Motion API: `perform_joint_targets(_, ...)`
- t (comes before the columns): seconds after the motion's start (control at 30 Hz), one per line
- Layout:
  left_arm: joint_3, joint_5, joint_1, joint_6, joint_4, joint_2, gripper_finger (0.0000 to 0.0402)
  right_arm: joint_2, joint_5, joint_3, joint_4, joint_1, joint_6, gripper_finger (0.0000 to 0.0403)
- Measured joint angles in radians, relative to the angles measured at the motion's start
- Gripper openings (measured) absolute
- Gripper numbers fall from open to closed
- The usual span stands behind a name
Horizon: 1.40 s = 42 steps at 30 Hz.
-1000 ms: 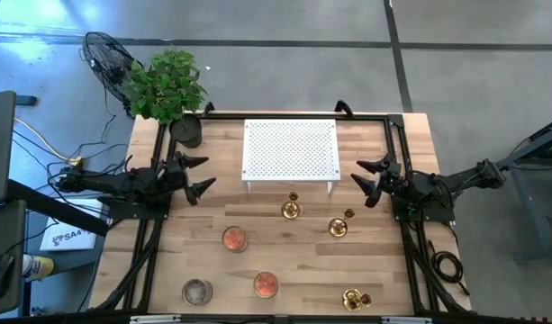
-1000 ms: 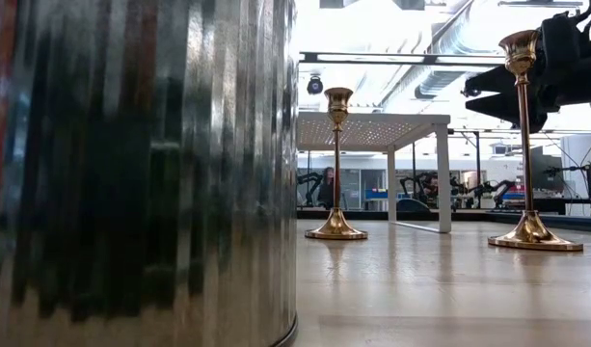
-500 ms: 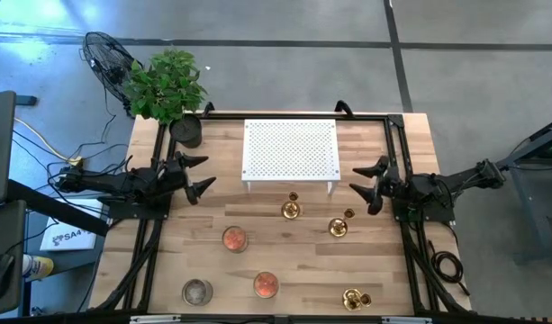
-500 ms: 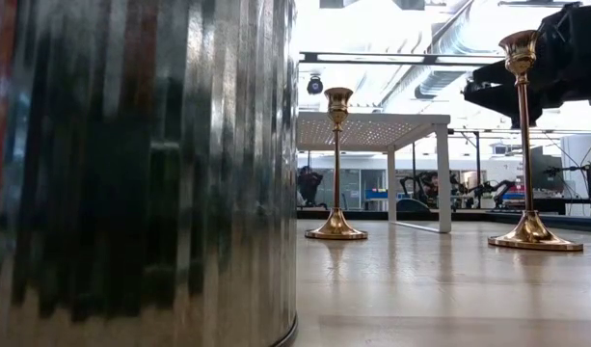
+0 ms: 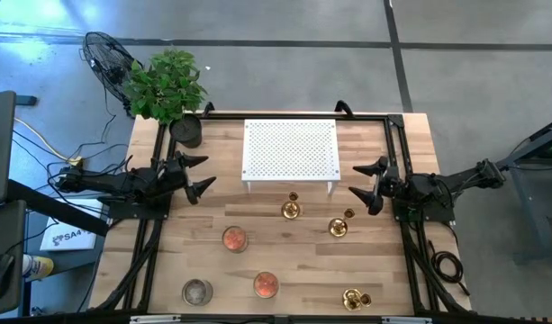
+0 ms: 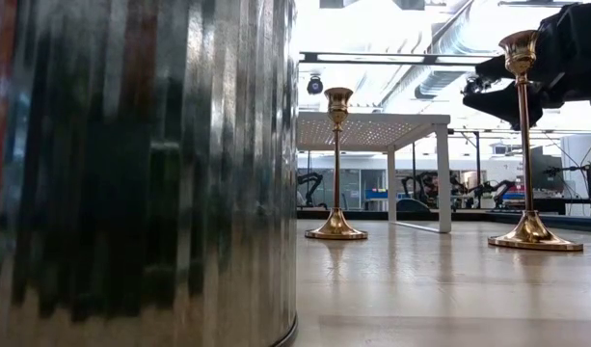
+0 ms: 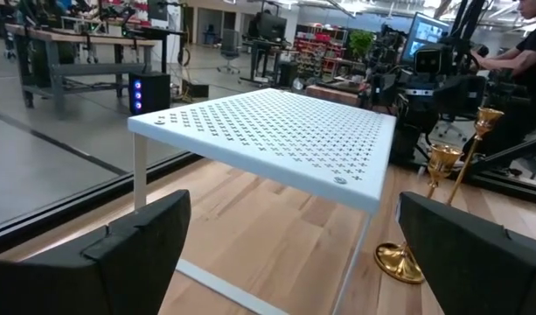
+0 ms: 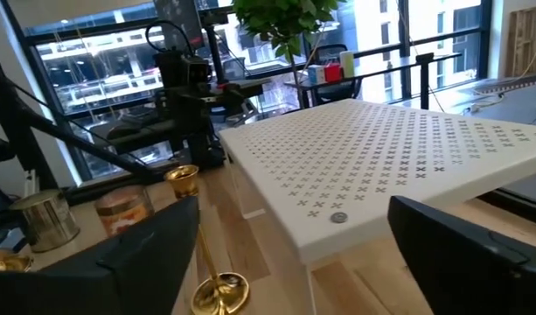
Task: Pick & Place candle stick holders
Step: Put the fruits and the vegetables in the bin
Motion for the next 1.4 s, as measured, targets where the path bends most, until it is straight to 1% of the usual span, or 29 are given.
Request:
perform_joint_targets(0.13, 0.000, 0.000, 0.000, 0.000, 0.000, 0.000, 0.0399, 0.000, -0.003, 0.000, 0.000, 0.000, -0.003, 0.0397)
perform_joint_targets(0.33, -0.001, 0.001, 0.000, 0.000, 0.006, 0.000, 0.0399, 0.000, 0.012, 0.000, 0.003, 0.000, -0.029, 0.0399)
perform_joint_targets(0.5, -0.001, 0.061, 0.000, 0.001, 0.007, 0.000, 0.0399, 0.000, 0.036, 0.000, 0.011, 0.000, -0.052, 0.0397)
perform_joint_targets(0.63, -0.001, 0.071, 0.000, -0.002, 0.007, 0.000, 0.0399, 0.000, 0.035, 0.000, 0.011, 0.000, -0.074, 0.0399)
perform_joint_targets(0.73, -0.001, 0.127, 0.000, -0.037, 0.009, 0.000, 0.0399, 0.000, 0.035, 0.000, 0.011, 0.000, -0.074, 0.0397)
perform_joint_targets(0.87, -0.003, 0.292, 0.000, -0.067, 0.005, 0.000, 0.0399, 0.000, 0.035, 0.000, 0.010, 0.000, -0.074, 0.0398)
perform_joint_targets(0.93, -0.003, 0.351, 0.000, -0.067, 0.002, 0.000, 0.0399, 0.000, 0.038, 0.000, 0.009, 0.000, -0.074, 0.0399)
perform_joint_targets(1.0, -0.004, 0.376, 0.000, -0.067, 0.000, 0.000, 0.0399, 0.000, 0.039, 0.000, 0.009, 0.000, -0.074, 0.0399)
perform_joint_targets(1.17, -0.004, 0.388, 0.000, -0.069, -0.002, 0.000, 0.0399, 0.000, 0.039, 0.000, 0.008, 0.000, -0.074, 0.0398)
perform_joint_targets(1.23, -0.003, 0.412, 0.000, -0.074, -0.013, 0.000, 0.0399, 0.000, 0.040, 0.000, 0.007, 0.000, -0.074, 0.0399)
perform_joint_targets(1.3, -0.001, 0.448, 0.000, -0.075, -0.027, 0.000, 0.0399, 0.000, 0.040, 0.000, 0.001, 0.000, -0.074, 0.0399)
perform_joint_targets(1.4, 0.001, 0.530, 0.000, -0.078, -0.047, 0.002, 0.0399, 0.000, 0.040, 0.000, 0.000, 0.000, -0.074, 0.0397)
